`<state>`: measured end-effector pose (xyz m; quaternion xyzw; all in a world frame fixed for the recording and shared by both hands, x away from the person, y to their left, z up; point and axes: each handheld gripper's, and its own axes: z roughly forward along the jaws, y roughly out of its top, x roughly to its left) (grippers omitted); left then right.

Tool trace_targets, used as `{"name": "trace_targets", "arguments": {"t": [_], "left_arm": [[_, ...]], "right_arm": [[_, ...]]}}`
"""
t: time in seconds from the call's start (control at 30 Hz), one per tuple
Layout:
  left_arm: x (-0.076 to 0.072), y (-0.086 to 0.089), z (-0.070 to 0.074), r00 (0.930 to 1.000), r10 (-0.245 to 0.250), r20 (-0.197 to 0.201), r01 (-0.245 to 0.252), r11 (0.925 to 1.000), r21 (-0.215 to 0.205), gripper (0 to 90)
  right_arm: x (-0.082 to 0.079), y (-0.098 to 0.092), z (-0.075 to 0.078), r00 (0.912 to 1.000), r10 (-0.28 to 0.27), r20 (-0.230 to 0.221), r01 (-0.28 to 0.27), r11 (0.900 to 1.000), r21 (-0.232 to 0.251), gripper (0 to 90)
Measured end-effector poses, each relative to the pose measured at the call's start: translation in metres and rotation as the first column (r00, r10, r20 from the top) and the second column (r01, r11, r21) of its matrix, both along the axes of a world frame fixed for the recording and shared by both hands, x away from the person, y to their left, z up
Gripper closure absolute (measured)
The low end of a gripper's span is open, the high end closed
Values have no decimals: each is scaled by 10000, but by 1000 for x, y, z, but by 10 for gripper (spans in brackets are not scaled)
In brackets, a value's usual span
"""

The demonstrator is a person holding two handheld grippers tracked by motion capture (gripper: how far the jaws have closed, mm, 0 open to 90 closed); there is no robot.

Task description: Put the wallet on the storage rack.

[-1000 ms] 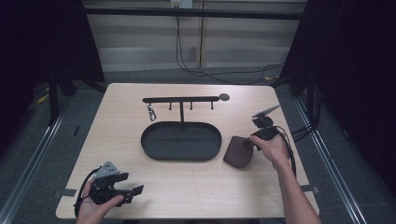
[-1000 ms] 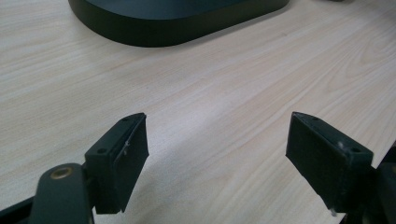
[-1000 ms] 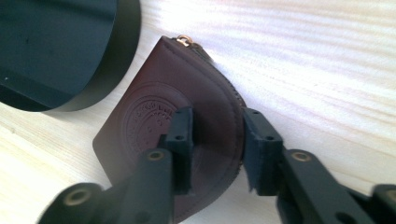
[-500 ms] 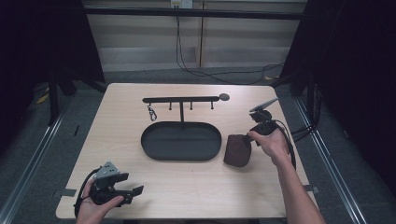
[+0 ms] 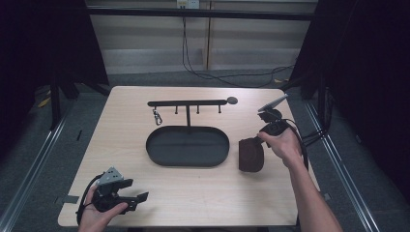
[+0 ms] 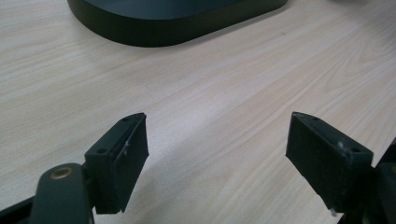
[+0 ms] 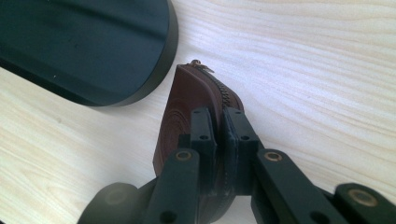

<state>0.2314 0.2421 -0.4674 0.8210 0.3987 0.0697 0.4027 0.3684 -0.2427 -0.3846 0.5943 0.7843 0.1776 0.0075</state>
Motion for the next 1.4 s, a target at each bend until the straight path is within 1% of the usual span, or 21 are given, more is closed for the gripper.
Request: {"name": "trace_targets", "arguments": {"t": [0.1, 0.13, 0.27, 0.33, 0.37, 0.47, 0.57, 0.7, 0.83, 0.87, 0.93, 1.0, 1.1, 1.13, 1.2, 1.27, 1.33, 1.4], "left_arm": [[0, 0, 0, 10000, 3, -4, -3, 10000, -20, 208], [0, 0, 0, 10000, -10, -9, 10, 10000, -1, 208], [0, 0, 0, 10000, -4, -23, 4, 10000, 27, 208], [0, 0, 0, 10000, -49, -32, 49, 10000, 44, 208], [0, 0, 0, 10000, -48, -33, 49, 10000, 44, 208], [0, 0, 0, 10000, -3, 9, 3, 10000, 43, 208], [0, 0, 0, 10000, 3, 0, -3, 10000, 23, 208], [0, 0, 0, 10000, -15, -19, 15, 10000, 26, 208], [0, 0, 0, 10000, -6, 2, 6, 10000, 36, 208], [0, 0, 0, 10000, -4, -9, 4, 10000, 22, 206], [0, -1, 0, 10000, -67, -31, 67, 10000, 5, 206], [1, -1, 0, 10000, -34, -10, 34, 10000, 79, 189], [1, -1, 0, 10000, -49, 10, 49, 10000, 42, 182], [1, 0, 0, 10000, -40, 35, 39, 10000, 72, 167], [1, 0, 0, 10000, -80, 20, 79, 10000, 42, 163], [1, 0, 1, 10000, -7, 29, 7, 10000, -68, 161], [1, 0, 1, 10000, -89, 11, 89, 10000, -33, 161], [2, 0, 0, 10000, -69, -5, 69, 10000, -60, 161]], "right_arm": [[-1, 2, 4, 10000, 79, -26, -79, 9999, -70, 835], [-1, 2, 5, 9999, 98, -38, -98, 9998, -171, 835], [-1, 2, 9, 9999, 109, -85, -110, 9999, -76, 835], [0, 2, 12, 10000, 73, -16, -73, 9998, -170, 835], [0, 3, 13, 9999, 79, -69, -81, 9997, -236, 835], [0, 5, 16, 9999, 144, -47, -145, 9996, -238, 836], [0, 8, 17, 9997, 244, -21, -245, 9990, -366, 836], [0, 11, 21, 9995, 311, -33, -312, 9984, -479, 836], [0, 13, 27, 9992, 381, 91, -375, 9977, -567, 836], [0, 15, 29, 9991, 427, 62, -422, 9970, -642, 836], [0, 15, 30, 9990, 441, 89, -434, 9970, -640, 836], [1, 16, 32, 9989, 446, 108, -438, 9969, -658, 836], [1, 17, 35, 9989, 467, 99, -459, 9964, -707, 836], [1, 18, 37, 9988, 479, 126, -469, 9964, -701, 836], [2, 18, 39, 9988, 476, 130, -466, 9965, -701, 836], [2, 20, 41, 9986, 520, 122, -509, 9960, -740, 836], [2, 21, 43, 9985, 538, 122, -527, 9956, -777, 836], [4, 23, 46, 9983, 559, 135, -547, 9952, -811, 836]]}}
